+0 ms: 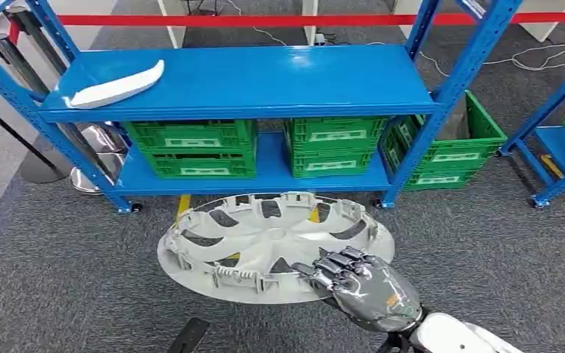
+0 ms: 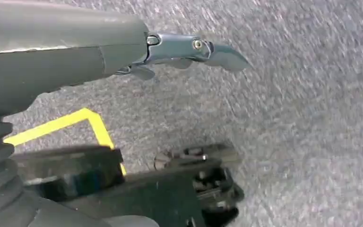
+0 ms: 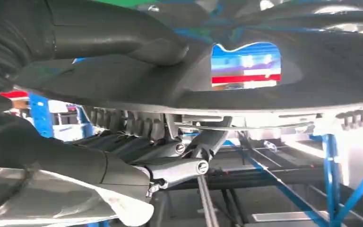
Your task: Take the parts from the cabinet and place them on the table.
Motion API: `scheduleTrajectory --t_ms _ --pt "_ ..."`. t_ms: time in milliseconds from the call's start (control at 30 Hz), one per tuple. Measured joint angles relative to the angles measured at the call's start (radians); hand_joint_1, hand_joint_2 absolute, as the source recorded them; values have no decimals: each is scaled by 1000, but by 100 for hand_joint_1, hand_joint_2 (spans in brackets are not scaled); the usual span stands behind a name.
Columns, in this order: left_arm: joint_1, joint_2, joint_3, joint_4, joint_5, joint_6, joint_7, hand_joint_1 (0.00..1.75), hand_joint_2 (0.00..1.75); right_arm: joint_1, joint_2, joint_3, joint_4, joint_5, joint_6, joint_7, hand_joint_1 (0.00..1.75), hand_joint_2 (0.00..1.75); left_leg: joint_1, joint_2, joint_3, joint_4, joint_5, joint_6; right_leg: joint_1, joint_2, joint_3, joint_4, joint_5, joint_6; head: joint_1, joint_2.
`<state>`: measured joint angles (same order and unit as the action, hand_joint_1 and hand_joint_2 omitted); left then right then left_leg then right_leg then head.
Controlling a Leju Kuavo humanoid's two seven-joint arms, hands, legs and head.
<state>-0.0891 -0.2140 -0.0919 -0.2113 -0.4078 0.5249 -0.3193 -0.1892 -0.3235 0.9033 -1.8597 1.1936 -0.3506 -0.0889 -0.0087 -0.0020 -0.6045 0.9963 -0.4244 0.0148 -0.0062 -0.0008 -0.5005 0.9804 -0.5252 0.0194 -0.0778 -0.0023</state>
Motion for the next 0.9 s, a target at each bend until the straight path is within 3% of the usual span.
scheduleTrajectory --t_ms 33,67,100,133,200,233,267,300,367,400,433,467,533,700,900 --pt "1 -1 0 0 0 0 -2 0 175 0 0 0 0 -2 0 0 175 175 1 0 0 -2 6 -7 1 0 -3 0 5 -6 0 0" --pt "1 0 0 0 -1 0 -3 0 175 0 0 0 0 -5 0 0 175 175 -1 -1 -3 2 1 -11 -8 -4 -2 -10 15 -11 0 0" --pt "1 1 0 0 -3 0 -5 0 175 0 0 0 0 -9 0 0 175 175 2 -1 -13 26 -28 -19 -8 -5 -6 -11 21 -17 -2 0" --pt "1 2 0 0 -3 0 -5 0 175 1 0 0 0 -10 0 1 175 175 4 -1 -34 83 -72 -24 -8 -7 -11 -10 24 -22 -6 0" --pt "3 3 0 0 -5 -1 -5 0 175 2 0 0 0 -12 0 2 175 175 8 -1 -94 251 -157 -33 -6 -8 -22 -6 30 -26 -5 0" --pt "5 4 0 0 -7 -1 -5 0 175 5 0 0 0 -12 0 2 175 175 9 -1 -111 303 -174 -34 -5 -8 -28 -3 32 -26 -5 0" --pt "6 5 0 0 -7 -2 -5 0 175 7 0 0 0 -12 0 2 175 175 9 -1 -107 311 -169 -35 -5 -8 -34 1 33 -26 -5 0" --pt "7 6 0 0 -8 -2 -5 0 175 10 0 0 0 -12 0 2 175 175 9 -1 -81 275 -143 -33 -5 -7 -38 6 33 -25 -5 0" --pt "6 7 0 0 -11 -1 -5 0 175 16 0 0 0 -11 -1 2 175 175 8 -1 16 101 -64 -24 -4 -6 -42 14 33 -24 -5 0" --pt "6 8 0 0 -12 -1 -5 0 175 17 0 0 0 -10 -2 2 175 175 6 -1 52 28 -55 -15 -4 -6 -44 15 33 -23 -4 0" --pt "6 8 0 0 -13 -1 -5 0 175 17 0 0 0 -8 -3 2 175 175 3 -1 58 11 -60 -10 4 -6 -53 23 34 -16 -3 0" --pt "5 8 0 0 -15 -1 -5 0 175 19 0 0 0 -5 -6 2 175 175 3 -1 53 9 -60 -7 1 -5 -61 23 39 -10 -5 0" --pt "11 8 0 0 -17 -1 -5 0 175 22 0 -1 0 1 -10 3 175 175 3 -2 49 5 -57 -11 2 -5 -66 27 36 -19 -4 0" --pt "11 8 0 0 -23 -2 -5 0 175 32 0 -11 0 4 -17 3 175 175 0 -1 44 6 -52 -3 -1 -3 -66 17 47 -3 -3 0" --pt "11 8 0 0 -23 -2 -5 0 175 35 0 -16 0 5 -17 5 175 175 -3 -1 40 6 -48 3 -5 -4 -71 16 53 5 -3 0"
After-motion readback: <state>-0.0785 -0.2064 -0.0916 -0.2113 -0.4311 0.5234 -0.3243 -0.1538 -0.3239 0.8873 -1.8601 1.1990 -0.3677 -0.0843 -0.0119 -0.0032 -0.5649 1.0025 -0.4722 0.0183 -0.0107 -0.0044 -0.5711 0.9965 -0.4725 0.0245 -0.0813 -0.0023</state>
